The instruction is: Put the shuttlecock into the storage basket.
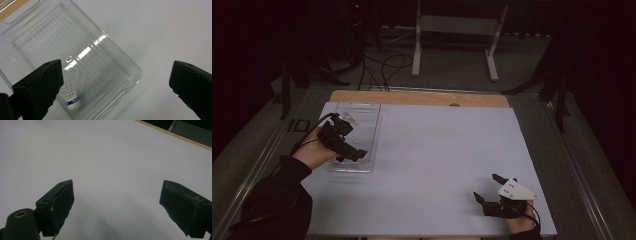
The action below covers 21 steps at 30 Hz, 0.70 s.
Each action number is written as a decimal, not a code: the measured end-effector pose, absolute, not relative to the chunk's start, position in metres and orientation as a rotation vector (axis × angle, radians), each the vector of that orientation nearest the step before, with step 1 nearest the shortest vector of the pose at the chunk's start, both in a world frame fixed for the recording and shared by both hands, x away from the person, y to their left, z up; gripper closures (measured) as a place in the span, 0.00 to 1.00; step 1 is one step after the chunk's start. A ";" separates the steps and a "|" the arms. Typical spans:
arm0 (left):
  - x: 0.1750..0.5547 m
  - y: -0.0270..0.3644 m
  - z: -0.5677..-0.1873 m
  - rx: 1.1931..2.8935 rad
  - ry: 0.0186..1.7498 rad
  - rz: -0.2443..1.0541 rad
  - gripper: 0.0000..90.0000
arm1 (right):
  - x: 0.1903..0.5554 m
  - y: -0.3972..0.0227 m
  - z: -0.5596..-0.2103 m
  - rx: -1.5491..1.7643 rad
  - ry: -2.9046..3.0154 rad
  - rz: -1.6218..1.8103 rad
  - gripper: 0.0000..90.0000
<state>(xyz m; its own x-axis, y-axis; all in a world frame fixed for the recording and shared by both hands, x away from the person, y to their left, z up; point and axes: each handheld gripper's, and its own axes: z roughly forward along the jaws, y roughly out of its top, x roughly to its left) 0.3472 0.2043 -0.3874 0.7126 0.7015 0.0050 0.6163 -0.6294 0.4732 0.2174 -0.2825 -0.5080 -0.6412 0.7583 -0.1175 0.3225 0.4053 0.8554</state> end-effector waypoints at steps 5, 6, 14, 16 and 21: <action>0.346 0.197 -0.384 2.465 0.989 0.256 0.00 | 0.217 -0.282 -0.508 0.913 2.169 1.163 0.13; 0.345 0.196 -0.383 2.465 0.980 0.257 0.00 | 0.217 -0.282 -0.508 0.912 2.170 1.163 0.13; 0.340 0.182 -0.377 2.447 0.931 0.237 0.00 | 0.217 -0.282 -0.508 0.914 2.170 1.163 0.13; 0.339 0.177 -0.377 2.457 0.911 0.233 0.00 | 0.217 -0.282 -0.508 0.915 2.168 1.164 0.13; 0.335 0.165 -0.375 2.467 0.873 0.230 0.00 | 0.217 -0.282 -0.508 0.916 2.168 1.164 0.13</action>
<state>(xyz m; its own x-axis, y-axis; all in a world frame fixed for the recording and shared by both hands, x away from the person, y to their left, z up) 0.3353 0.1652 -0.3755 0.7791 0.6268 -0.0096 0.5406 -0.6639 0.5167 0.2171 -0.2823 -0.5076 -0.6426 0.7570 -0.1182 0.3198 0.4052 0.8564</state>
